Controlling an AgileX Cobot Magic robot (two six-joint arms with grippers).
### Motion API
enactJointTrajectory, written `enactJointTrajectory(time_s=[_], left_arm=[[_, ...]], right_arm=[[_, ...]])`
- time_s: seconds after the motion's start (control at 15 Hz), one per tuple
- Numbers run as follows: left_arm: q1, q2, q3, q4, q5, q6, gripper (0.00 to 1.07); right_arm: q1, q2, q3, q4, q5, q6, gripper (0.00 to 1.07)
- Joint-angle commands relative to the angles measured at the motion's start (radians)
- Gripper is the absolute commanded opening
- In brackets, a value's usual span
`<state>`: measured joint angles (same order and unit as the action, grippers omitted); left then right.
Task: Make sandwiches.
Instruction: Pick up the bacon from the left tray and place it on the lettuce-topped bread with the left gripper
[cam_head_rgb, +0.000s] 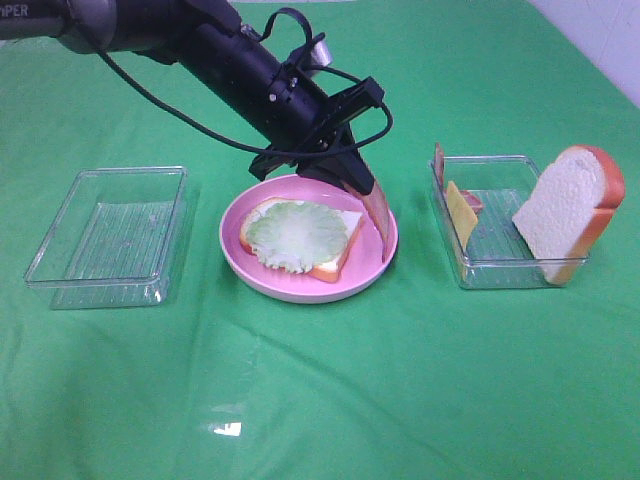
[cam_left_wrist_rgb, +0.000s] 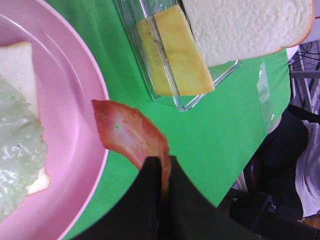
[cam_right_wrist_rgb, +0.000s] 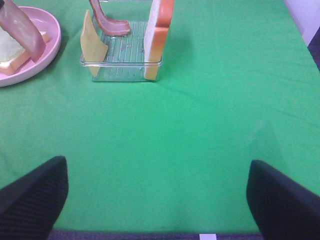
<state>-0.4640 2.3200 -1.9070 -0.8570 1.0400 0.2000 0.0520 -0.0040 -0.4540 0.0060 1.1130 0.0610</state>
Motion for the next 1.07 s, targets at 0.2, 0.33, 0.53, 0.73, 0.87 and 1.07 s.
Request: enactJointTrajectory(time_s=[0.2, 0.33, 0.53, 0.73, 0.87, 1.07], left_arm=[[0.014, 0.019, -0.006, 0.074, 0.026, 0.011, 0.0], [0.015, 0.019, -0.006, 0.246, 0.026, -0.032, 0.0], [0.015, 0.019, -0.006, 0.406, 0.017, -0.094, 0.0], [0.015, 0.019, -0.006, 0.467, -0.027, -0.117, 0.0], [0.015, 0.019, -0.006, 0.472, -0.054, -0.111, 0.0], [0.015, 0.019, -0.006, 0.496, -0.07, -0.112, 0.0]], right_arm=[[-0.004, -0.025, 0.003, -0.006, -0.011, -0.009, 0.94], [-0.004, -0.025, 0.003, -0.006, -0.011, -0.009, 0.94], [-0.004, -0.025, 0.003, -0.006, -0.011, -0.009, 0.94], [-0.004, -0.025, 0.003, -0.006, -0.011, -0.009, 0.94], [-0.004, -0.025, 0.003, -0.006, -0.011, -0.009, 0.94], [-0.004, -0.025, 0.003, -0.006, -0.011, -0.009, 0.94]])
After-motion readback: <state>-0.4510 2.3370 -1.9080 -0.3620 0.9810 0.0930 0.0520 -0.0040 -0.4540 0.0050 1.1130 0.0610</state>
